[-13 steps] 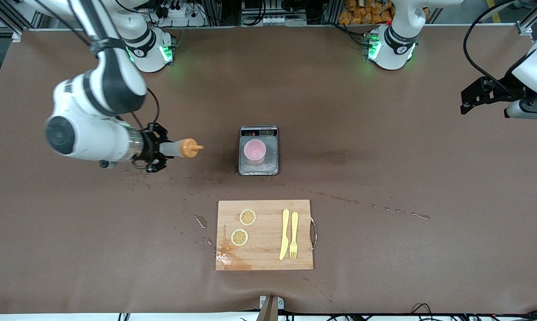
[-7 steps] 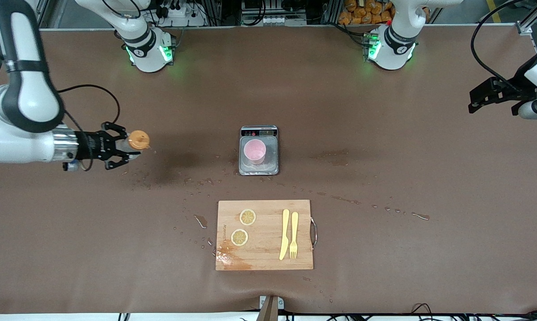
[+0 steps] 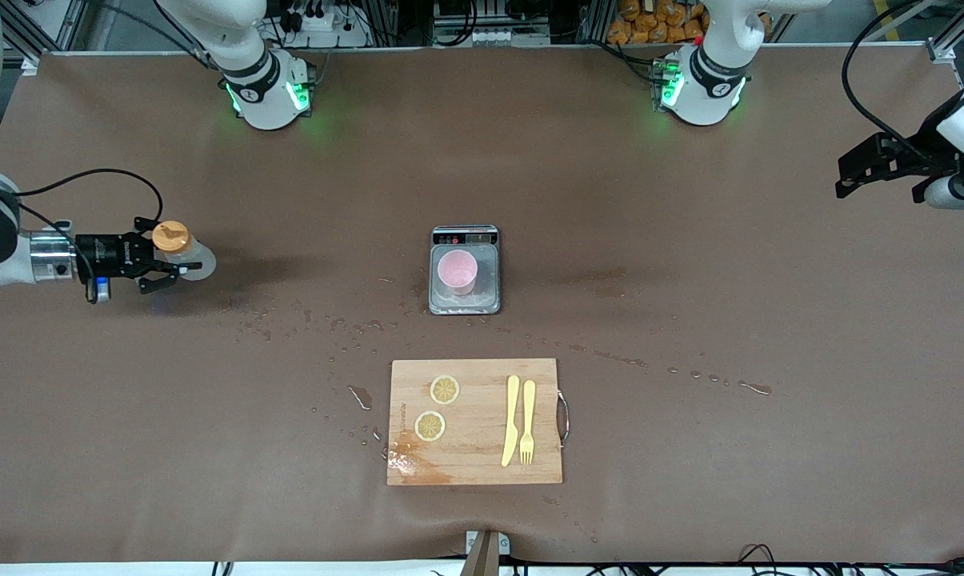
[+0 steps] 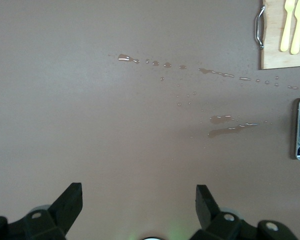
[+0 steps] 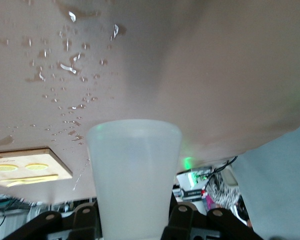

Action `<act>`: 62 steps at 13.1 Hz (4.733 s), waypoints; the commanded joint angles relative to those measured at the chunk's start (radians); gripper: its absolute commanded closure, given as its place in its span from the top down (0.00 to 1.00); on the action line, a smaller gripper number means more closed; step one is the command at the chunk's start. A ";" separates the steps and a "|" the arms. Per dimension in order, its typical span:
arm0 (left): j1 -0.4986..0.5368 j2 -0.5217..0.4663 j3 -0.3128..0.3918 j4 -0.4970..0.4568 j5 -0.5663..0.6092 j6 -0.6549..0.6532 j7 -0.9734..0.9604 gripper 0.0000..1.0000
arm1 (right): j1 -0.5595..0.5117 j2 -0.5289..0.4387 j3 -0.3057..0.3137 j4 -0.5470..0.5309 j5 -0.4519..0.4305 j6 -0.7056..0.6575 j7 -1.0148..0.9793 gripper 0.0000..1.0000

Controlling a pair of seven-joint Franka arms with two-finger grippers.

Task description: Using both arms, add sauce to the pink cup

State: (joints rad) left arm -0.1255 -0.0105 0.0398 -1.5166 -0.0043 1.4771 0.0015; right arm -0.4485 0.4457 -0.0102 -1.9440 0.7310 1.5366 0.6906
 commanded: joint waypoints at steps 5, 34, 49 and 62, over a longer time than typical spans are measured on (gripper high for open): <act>-0.005 0.000 -0.008 0.004 -0.026 -0.009 0.002 1.00 | -0.111 0.254 0.021 0.134 0.036 -0.035 -0.210 0.00; -0.006 -0.005 -0.011 0.003 -0.026 -0.006 -0.003 1.00 | 0.292 0.037 0.029 0.849 -0.479 -0.302 -0.453 1.00; 0.004 -0.005 -0.009 0.003 -0.023 -0.012 -0.001 1.00 | 0.378 -0.475 0.027 0.240 -0.726 0.304 -0.887 1.00; -0.005 0.009 -0.043 -0.002 -0.011 -0.021 -0.028 1.00 | 0.363 -0.463 0.029 0.250 -0.751 0.323 -0.885 1.00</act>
State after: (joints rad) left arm -0.1328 -0.0064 0.0009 -1.5221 -0.0117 1.4669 -0.0227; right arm -0.0828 0.0042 0.0164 -1.6712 -0.0031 1.8569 -0.2161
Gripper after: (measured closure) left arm 0.000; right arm 0.000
